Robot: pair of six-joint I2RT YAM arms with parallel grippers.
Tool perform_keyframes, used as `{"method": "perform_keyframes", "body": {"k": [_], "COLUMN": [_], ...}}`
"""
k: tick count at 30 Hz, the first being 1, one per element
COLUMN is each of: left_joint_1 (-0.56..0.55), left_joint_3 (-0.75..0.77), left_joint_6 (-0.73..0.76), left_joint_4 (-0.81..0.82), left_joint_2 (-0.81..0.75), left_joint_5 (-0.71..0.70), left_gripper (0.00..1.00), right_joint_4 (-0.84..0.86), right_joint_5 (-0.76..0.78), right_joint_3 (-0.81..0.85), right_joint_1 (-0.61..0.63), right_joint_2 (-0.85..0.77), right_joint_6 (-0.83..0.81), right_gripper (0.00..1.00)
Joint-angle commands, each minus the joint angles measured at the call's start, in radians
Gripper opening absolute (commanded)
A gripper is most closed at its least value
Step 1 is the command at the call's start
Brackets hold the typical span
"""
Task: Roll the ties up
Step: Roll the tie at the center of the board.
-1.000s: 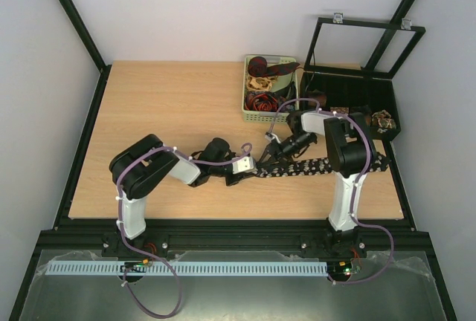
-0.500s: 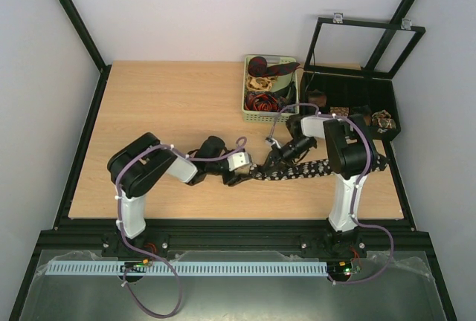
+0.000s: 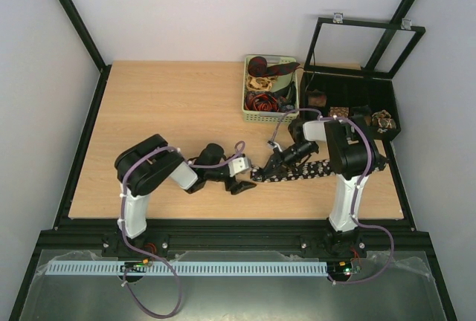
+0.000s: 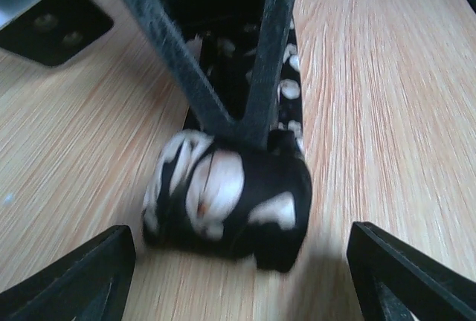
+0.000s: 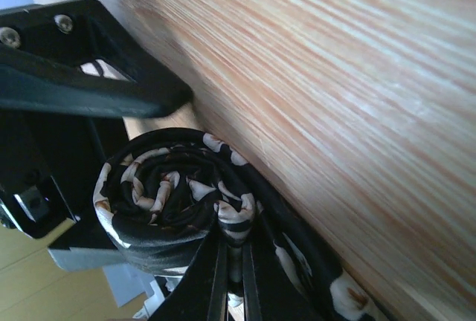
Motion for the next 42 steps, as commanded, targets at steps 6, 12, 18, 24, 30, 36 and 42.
{"method": "perform_keyframes", "body": {"k": [6, 12, 18, 24, 30, 36, 42], "left_joint_1": [-0.018, 0.017, 0.027, 0.027, 0.027, 0.027, 0.027], "left_joint_3": [0.038, -0.013, -0.011, 0.032, 0.05, 0.072, 0.092], "left_joint_6": [-0.028, 0.046, 0.135, 0.176, 0.214, 0.223, 0.22], "left_joint_4": [0.166, 0.104, -0.03, -0.193, -0.287, -0.334, -0.365], "left_joint_2": [0.104, 0.066, 0.034, 0.021, 0.016, 0.026, 0.035], "left_joint_5": [-0.048, -0.061, -0.094, -0.133, -0.125, -0.124, -0.133], "left_gripper": [0.73, 0.53, 0.38, 0.34, 0.34, 0.34, 0.35], "right_joint_4": [0.095, 0.041, -0.025, -0.101, -0.088, -0.037, -0.026], "right_joint_5": [0.169, 0.168, 0.162, 0.089, 0.013, -0.002, 0.032], "right_joint_3": [0.068, 0.172, 0.216, 0.201, 0.148, 0.163, 0.164], "right_joint_1": [0.034, 0.039, 0.037, 0.023, 0.051, 0.073, 0.099], "right_joint_2": [0.147, 0.213, 0.179, 0.013, -0.038, 0.002, 0.031], "right_joint_6": [-0.037, -0.119, -0.127, -0.086, -0.02, 0.054, 0.065], "right_gripper": [0.02, 0.04, 0.28, 0.45, 0.46, 0.44, 0.36]}}
